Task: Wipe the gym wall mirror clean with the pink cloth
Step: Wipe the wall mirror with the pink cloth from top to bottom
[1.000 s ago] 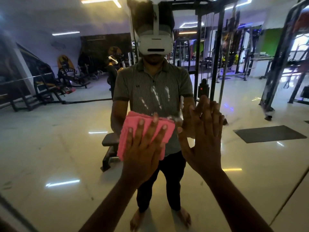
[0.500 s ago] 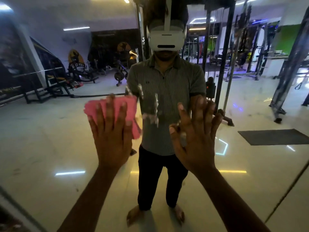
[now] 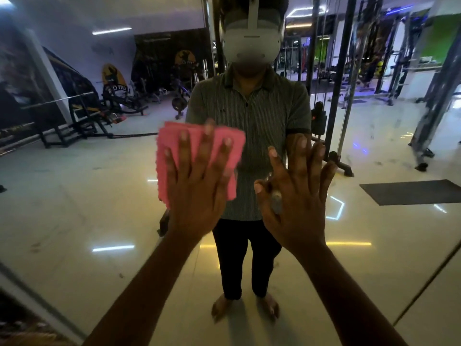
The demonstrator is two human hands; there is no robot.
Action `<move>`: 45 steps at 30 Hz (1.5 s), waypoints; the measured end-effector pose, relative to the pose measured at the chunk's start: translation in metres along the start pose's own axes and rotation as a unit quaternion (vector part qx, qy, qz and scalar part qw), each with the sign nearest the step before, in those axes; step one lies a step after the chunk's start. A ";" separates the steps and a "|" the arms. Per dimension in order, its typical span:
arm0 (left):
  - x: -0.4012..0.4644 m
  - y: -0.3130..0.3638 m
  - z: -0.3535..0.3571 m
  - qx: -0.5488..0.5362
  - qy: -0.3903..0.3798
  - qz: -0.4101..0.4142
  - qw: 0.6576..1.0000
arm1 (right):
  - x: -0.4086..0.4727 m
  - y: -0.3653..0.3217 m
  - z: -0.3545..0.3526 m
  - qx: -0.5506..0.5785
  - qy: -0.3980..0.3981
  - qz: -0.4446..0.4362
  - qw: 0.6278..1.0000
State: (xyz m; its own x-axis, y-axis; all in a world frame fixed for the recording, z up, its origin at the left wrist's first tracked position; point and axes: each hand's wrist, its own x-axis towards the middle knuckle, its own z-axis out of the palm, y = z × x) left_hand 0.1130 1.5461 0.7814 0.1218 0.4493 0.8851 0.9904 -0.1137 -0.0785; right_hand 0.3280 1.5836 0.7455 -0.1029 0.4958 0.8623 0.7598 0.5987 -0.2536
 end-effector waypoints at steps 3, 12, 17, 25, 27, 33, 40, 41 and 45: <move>-0.044 -0.014 -0.003 0.035 -0.060 0.111 0.991 | -0.001 0.002 0.000 0.000 0.000 -0.003 1.000; -0.028 -0.014 0.003 0.022 -0.039 0.103 0.994 | -0.001 -0.001 0.001 0.004 0.016 -0.001 1.000; 0.004 -0.029 -0.013 0.017 0.009 0.022 1.000 | -0.002 -0.002 -0.001 0.003 0.013 0.004 1.000; -0.045 -0.034 -0.007 -0.009 -0.047 0.094 0.994 | -0.003 0.002 -0.004 0.000 0.005 -0.002 1.000; -0.017 -0.033 -0.011 -0.027 -0.011 0.019 0.999 | -0.003 -0.001 -0.001 0.001 0.014 0.002 1.000; -0.058 -0.018 0.006 -0.002 -0.065 0.110 0.992 | -0.003 -0.003 0.004 0.000 0.029 0.004 1.000; -0.014 -0.019 -0.003 -0.014 0.001 0.009 1.000 | -0.002 -0.004 0.006 -0.004 0.032 0.007 0.999; -0.019 -0.011 0.002 -0.014 -0.011 0.039 0.999 | -0.002 -0.004 0.006 -0.004 0.029 0.005 1.000; -0.076 -0.026 0.010 0.013 -0.084 0.131 0.988 | -0.005 0.002 0.001 -0.001 0.008 -0.004 1.000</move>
State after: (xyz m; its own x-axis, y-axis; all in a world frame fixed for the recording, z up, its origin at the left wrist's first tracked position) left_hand 0.0790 1.5233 0.7118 0.3816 0.5477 0.7446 0.9243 -0.2239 -0.3091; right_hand 0.3299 1.5830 0.7404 -0.0990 0.4811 0.8711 0.7604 0.6012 -0.2456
